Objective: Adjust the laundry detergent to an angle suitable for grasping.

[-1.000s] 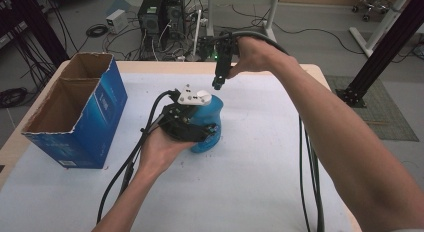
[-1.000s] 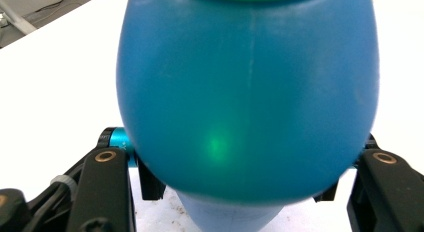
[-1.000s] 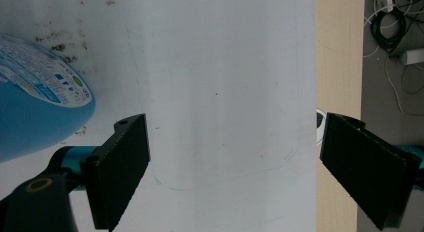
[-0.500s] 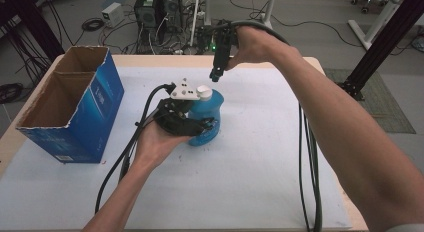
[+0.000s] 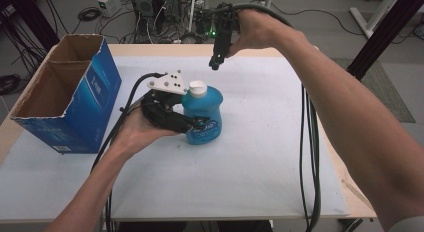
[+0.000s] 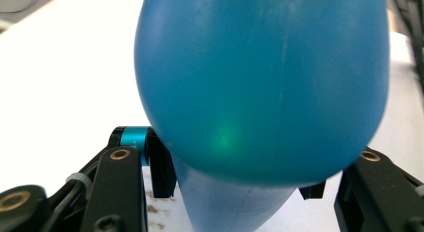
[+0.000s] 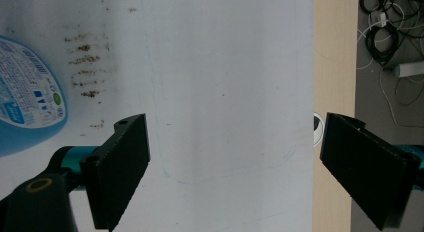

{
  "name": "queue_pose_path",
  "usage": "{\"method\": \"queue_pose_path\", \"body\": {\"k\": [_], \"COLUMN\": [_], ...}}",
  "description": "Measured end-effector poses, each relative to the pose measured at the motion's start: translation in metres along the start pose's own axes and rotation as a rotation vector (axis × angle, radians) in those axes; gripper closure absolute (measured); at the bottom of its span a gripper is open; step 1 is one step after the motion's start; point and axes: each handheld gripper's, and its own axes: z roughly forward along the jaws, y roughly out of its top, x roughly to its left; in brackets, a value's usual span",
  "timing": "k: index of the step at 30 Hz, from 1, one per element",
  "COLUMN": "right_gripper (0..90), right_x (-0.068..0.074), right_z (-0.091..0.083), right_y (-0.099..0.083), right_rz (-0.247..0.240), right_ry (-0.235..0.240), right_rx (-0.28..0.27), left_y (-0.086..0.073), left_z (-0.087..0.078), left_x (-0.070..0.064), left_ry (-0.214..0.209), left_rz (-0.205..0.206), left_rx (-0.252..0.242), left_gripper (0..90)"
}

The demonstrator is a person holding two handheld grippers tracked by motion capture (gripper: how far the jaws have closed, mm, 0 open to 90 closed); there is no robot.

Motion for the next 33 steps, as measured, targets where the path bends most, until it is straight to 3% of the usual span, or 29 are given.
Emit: {"method": "queue_pose_path", "body": {"k": [5, 9, 15, 25, 33], "right_gripper": [12.0, 12.0, 12.0, 12.0, 12.0], "right_x": [0.001, 0.002, 0.004, 0.004, 0.004], "right_z": [-0.001, -0.003, -0.004, -0.004, -0.002], "right_y": [-0.001, -0.002, -0.004, -0.006, -0.008], "right_rz": [-0.001, -0.004, -0.006, -0.008, -0.007], "right_ry": [0.001, 0.003, 0.004, 0.006, 0.007], "right_rx": [0.006, 0.007, 0.01, 0.009, 0.011], "left_y": [-0.005, -0.008, -0.005, -0.001, -0.004], "left_z": [-0.004, -0.007, -0.006, -0.004, 0.0], "left_x": [0.0, 0.002, 0.009, 0.019, 0.023], "left_ry": [-0.076, -0.133, -0.196, -0.235, -0.257], "left_rz": [0.063, 0.079, 0.134, 0.19, 0.187], "left_rx": [0.004, -0.008, 0.034, 0.039, 0.044], "left_gripper": [46.4, 46.4, 46.4, 46.2, 46.0]}}
